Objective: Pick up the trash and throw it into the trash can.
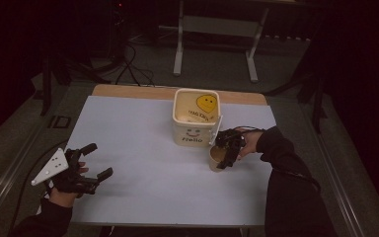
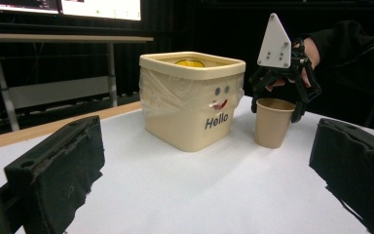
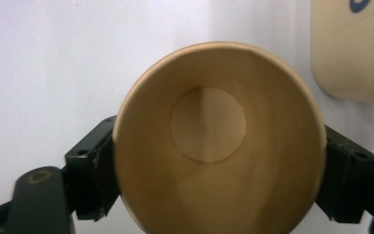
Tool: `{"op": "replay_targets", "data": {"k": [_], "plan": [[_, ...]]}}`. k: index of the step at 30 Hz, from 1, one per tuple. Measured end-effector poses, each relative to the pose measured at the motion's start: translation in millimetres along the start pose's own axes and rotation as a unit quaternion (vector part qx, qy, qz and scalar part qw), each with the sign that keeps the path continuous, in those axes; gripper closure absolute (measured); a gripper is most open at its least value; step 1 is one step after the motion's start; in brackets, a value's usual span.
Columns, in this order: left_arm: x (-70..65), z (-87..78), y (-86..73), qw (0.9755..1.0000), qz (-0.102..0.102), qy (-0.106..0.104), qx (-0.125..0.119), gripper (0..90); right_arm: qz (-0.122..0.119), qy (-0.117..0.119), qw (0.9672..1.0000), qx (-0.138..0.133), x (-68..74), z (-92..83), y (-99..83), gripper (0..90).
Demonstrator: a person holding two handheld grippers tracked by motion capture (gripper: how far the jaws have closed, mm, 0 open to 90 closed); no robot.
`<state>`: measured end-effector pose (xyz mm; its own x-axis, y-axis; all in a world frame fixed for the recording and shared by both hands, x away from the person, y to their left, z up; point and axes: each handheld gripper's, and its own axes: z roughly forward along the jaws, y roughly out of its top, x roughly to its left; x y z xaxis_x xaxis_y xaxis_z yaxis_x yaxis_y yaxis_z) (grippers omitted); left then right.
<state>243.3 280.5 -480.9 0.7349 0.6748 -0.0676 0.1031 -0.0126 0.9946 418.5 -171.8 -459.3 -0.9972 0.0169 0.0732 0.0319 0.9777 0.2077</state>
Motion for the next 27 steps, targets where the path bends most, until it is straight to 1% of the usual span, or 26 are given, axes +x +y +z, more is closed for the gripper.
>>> {"op": "replay_targets", "data": {"k": [8,13,17,20,23,27], "plan": [[0.0,0.4,-0.1,1.0,0.0,-0.001,0.001,0.7,0.0,-0.005,1.0,0.003,0.0,-2.1,0.8,21.5],[-0.1,0.6,-0.1,1.0,0.001,0.0,0.002,0.7,-0.003,0.001,1.0,0.001,0.8,-5.0,0.9,22.2],[-0.2,1.1,-0.1,1.0,0.001,-0.001,0.002,0.7,0.003,0.003,1.0,0.001,0.6,-12.0,1.0,22.9],[-0.4,1.1,0.0,1.0,0.002,-0.001,0.004,0.7,0.003,0.0,1.0,0.002,0.6,-17.0,1.8,22.9],[-0.4,1.1,0.1,1.0,0.003,-0.001,0.004,0.7,0.004,0.001,1.0,-0.001,1.3,-23.0,2.8,23.3],[-0.1,1.2,0.1,1.0,0.003,-0.001,0.004,0.7,0.007,0.004,1.0,0.004,3.2,-32.8,5.4,23.5]]}}
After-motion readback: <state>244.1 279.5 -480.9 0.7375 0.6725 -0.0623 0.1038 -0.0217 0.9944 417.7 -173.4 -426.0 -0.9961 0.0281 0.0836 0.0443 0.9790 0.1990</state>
